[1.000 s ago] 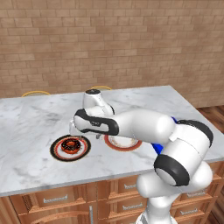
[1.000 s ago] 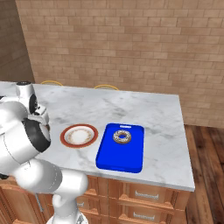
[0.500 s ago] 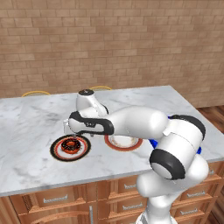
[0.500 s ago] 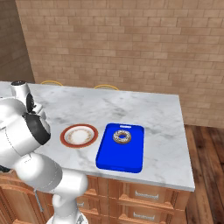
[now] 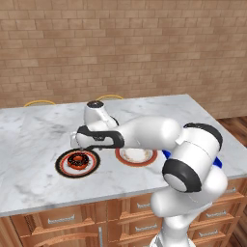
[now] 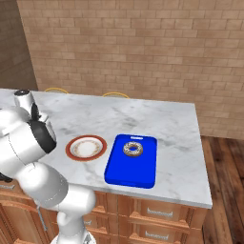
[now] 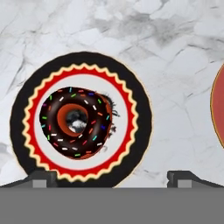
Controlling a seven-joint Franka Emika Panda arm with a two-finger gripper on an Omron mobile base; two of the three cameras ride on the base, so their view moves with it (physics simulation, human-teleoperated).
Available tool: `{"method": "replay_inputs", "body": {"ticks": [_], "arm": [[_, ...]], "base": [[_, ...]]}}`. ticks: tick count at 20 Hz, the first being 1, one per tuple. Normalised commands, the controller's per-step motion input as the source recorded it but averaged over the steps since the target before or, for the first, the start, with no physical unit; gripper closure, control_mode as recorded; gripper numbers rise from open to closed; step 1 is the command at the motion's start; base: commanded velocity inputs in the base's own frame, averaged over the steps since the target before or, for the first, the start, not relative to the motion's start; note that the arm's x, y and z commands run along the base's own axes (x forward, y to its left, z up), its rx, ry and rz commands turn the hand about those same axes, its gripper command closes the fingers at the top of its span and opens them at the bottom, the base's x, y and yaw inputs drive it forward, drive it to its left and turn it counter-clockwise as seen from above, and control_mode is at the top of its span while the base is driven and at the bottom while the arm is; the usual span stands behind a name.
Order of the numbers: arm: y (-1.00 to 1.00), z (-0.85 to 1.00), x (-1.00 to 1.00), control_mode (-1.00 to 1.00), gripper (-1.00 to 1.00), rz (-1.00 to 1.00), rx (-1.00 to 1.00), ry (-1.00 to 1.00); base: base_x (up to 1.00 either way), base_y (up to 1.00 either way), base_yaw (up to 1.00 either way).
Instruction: Move the dessert items from the plates to the tray.
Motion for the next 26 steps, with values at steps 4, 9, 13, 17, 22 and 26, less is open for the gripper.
{"method": "replay_inputs", "body": {"ticks": [4,9,13,17,22,26], "arm": [[0.0,-0.18,0.18,-1.0,-1.0,0.0,0.03,0.0],[0.01,-0.22,0.21,-1.0,-1.0,0.0,0.01,0.0],[0.01,-0.23,0.05,-1.0,-1.0,0.0,0.0,0.0],[0.14,-0.27,0.01,-1.0,-1.0,0.0,0.0,0.0],[0.16,-0.18,0.01,-1.0,-1.0,0.0,0.0,0.0],[0.11,-0.07,0.05,-1.0,-1.0,0.0,0.0,0.0]], "base": [[0.0,0.0,0.0],[0.0,0.0,0.0],[0.0,0.0,0.0],[0.0,0.0,0.0],[0.0,0.0,0.0],[0.0,0.0,0.0]]}}
